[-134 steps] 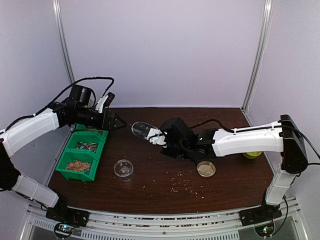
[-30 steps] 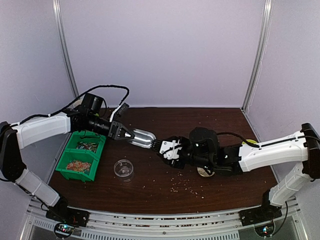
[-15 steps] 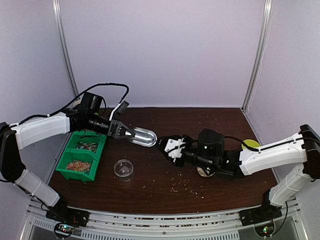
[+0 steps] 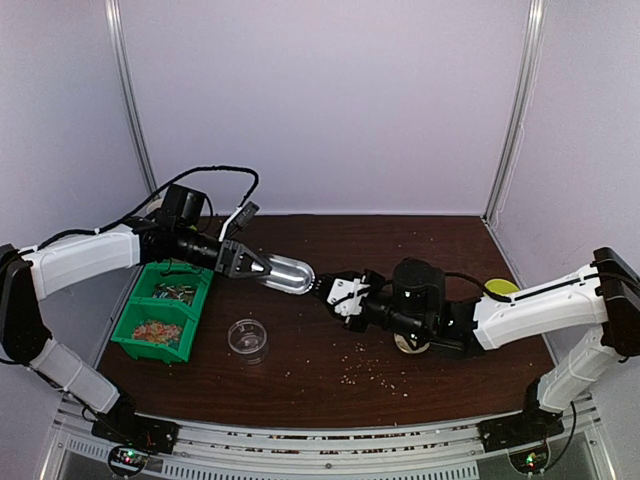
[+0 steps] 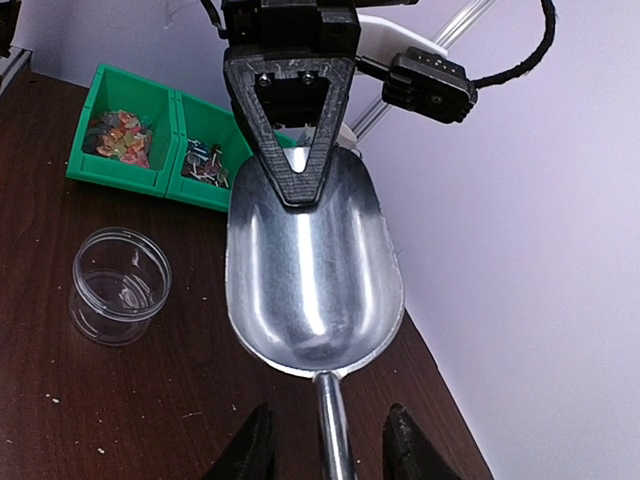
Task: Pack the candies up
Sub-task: Pass from the left arm to the right
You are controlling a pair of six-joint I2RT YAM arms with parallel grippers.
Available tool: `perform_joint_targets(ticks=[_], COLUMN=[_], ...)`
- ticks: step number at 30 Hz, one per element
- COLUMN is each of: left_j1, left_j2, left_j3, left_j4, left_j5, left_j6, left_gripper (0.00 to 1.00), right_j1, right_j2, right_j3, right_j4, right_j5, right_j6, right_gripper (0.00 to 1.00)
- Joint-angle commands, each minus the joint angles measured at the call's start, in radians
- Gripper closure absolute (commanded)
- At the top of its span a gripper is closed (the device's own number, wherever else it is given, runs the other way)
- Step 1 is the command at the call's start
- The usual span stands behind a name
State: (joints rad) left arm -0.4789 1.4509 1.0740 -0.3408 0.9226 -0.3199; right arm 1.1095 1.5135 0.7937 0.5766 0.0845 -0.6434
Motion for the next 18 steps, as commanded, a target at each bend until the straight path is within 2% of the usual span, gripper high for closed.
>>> perform_joint_targets(ticks=[1,6,10,18], left_j1=[-0.010,-0.012,-0.012,-0.016], left_j2=[-0.023,-0.024,-0.019,-0.017], left_j3=[0.015,0.016,0.015,0.016], left_j4=[0.043,0.043,0.043,0.043], left_j5=[0.039,0.042,0.046,0.051], left_j6=[0.013,0.013,0.012,0.012], left_gripper=[1.00,1.00,1.00,1.00], right_j1=[-0.014,-0.015,-0.016,-0.015], right_j2=[0.007,0.005,0.005,0.003], right_j3=[0.019,0.022,0.023,0.025], right_j4=[0.030,0.031,0.035,0.045], right_j5=[-0.017,-0.037,-0.048,-0.069], right_j6=[-0.002,-0.002,0.004,0.012], right_gripper=[0.64,0.65,0.73,0.75])
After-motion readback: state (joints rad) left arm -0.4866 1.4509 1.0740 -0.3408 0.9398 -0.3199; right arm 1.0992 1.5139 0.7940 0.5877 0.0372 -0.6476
